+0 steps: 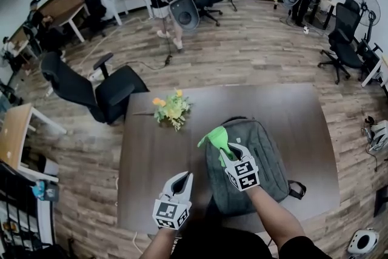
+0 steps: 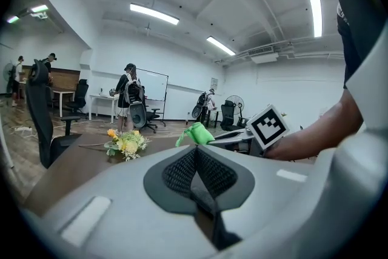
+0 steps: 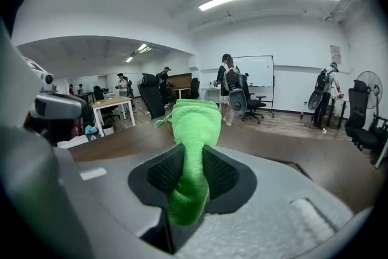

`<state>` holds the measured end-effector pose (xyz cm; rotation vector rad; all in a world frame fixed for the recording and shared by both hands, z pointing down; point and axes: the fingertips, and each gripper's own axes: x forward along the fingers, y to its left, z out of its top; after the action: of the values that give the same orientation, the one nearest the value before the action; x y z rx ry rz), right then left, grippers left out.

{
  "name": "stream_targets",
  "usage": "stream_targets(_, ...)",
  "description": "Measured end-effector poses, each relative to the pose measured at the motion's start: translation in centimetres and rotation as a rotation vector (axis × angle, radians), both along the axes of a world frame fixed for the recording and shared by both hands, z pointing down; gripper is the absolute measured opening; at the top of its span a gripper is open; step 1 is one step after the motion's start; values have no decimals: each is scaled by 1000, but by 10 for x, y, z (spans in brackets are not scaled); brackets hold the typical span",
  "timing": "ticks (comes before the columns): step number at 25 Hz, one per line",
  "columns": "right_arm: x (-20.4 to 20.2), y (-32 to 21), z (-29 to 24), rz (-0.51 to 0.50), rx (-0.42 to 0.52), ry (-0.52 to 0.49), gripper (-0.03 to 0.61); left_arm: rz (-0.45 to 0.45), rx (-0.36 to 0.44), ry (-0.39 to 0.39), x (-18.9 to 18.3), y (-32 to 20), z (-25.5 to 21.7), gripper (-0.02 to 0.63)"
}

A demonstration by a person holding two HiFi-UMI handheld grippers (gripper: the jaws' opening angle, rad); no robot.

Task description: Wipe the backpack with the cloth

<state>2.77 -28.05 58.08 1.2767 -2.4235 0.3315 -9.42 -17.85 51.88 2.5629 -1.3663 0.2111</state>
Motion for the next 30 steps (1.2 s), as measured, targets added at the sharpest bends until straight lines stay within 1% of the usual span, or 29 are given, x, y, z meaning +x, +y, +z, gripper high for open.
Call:
stream_targets(5, -8, -16, 31, 5, -112, 21, 100, -9, -15, -7, -7, -1, 7, 18)
stream_targets(8, -10, -23, 44, 7, -167, 23, 100, -8, -25, -23, -9, -1, 12, 18)
stream_targets(13, -14, -30, 68, 5, -241, 59, 101, -18, -36, -49, -16, -3, 20, 18)
stream_targets(18, -21, -32, 82, -20, -270, 67, 101, -15, -21, -62, -15, -11, 16, 18)
stream_targets(25, -24, -38, 91, -36, -305, 100, 101, -11, -29, -60, -12, -13, 18, 18)
stream_targets(30, -18, -44, 92, -61, -282, 150, 101, 10, -37, -76, -5, -13, 20, 18)
